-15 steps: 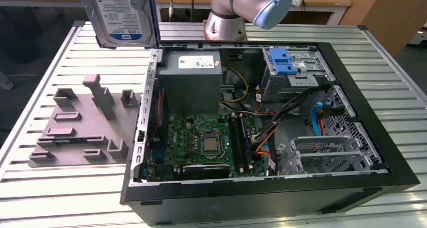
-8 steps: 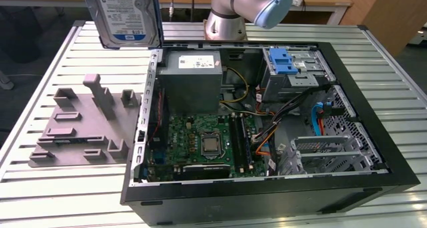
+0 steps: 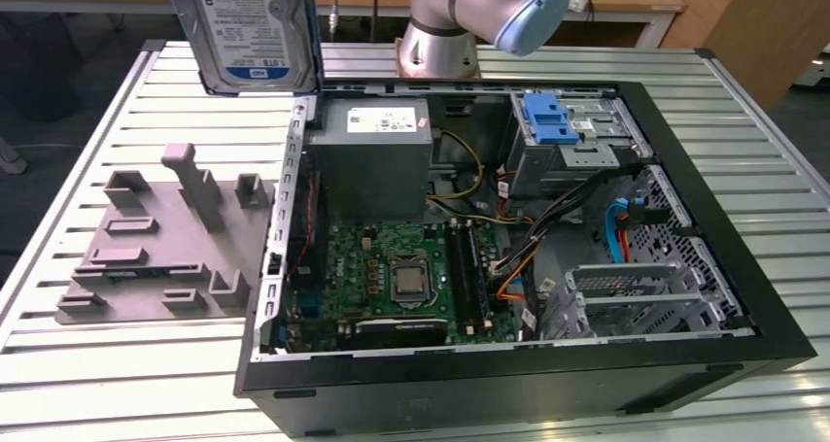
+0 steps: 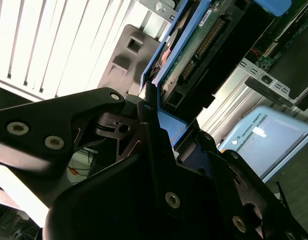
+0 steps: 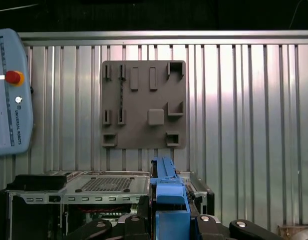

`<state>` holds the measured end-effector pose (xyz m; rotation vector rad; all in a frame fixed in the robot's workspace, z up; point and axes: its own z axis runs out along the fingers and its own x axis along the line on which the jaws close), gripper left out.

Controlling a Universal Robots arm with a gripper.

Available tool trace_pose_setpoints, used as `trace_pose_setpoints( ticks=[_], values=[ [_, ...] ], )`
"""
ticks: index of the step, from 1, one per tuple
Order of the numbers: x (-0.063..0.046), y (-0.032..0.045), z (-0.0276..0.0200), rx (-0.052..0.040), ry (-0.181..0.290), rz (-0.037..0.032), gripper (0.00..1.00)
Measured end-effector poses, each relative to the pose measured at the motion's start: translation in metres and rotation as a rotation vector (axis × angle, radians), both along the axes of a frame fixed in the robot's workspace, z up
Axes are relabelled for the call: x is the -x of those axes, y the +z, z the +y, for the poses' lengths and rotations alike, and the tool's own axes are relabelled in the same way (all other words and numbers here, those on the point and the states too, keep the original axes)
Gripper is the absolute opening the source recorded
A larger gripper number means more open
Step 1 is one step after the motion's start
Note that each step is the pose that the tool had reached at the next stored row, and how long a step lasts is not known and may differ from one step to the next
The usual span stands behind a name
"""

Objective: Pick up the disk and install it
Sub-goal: 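Pick up the disk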

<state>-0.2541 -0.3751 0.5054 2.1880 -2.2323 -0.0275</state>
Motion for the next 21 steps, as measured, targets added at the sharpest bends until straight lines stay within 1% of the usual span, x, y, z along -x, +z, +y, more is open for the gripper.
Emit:
trace_pose_setpoints(
  ticks=[4, 21],
  values=[
    [-0.003, 0.0000, -0.0004, 0.0000, 0.000, 0.0000, 0.36],
    [-0.023, 0.0000, -0.0013, 0.0000, 0.000, 0.0000, 0.36]
  ],
)
